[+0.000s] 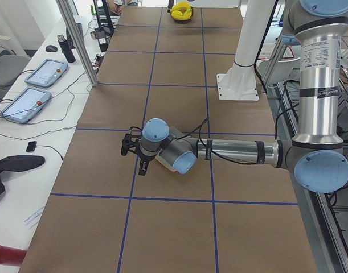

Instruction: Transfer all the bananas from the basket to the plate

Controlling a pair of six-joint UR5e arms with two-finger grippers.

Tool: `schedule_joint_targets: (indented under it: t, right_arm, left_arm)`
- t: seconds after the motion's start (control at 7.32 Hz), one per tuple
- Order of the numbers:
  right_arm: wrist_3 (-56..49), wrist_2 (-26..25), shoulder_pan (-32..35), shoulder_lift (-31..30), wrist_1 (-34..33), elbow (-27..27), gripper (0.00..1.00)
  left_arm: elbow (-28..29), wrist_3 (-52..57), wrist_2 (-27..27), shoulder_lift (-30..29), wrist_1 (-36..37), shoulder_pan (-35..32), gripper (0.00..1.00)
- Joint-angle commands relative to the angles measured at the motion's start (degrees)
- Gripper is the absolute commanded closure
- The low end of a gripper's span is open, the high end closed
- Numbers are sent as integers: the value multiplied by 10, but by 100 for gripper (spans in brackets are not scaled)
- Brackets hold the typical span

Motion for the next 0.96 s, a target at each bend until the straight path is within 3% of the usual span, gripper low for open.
schedule_joint_targets:
  t: [0.0,0.41,0.82]
  right_arm:
    - [-10,-4,2,-36,-5,4,0]
    - [-46,-15,4,-32,-41,-5,0]
    - [-37,-60,10,50,-126,-59,2]
  left_arm:
    - [-5,0,0,4,0,0,8]
    - [-10,0,-1,4,0,0,6]
    - [-20,-1,-3,6,0,-1,6]
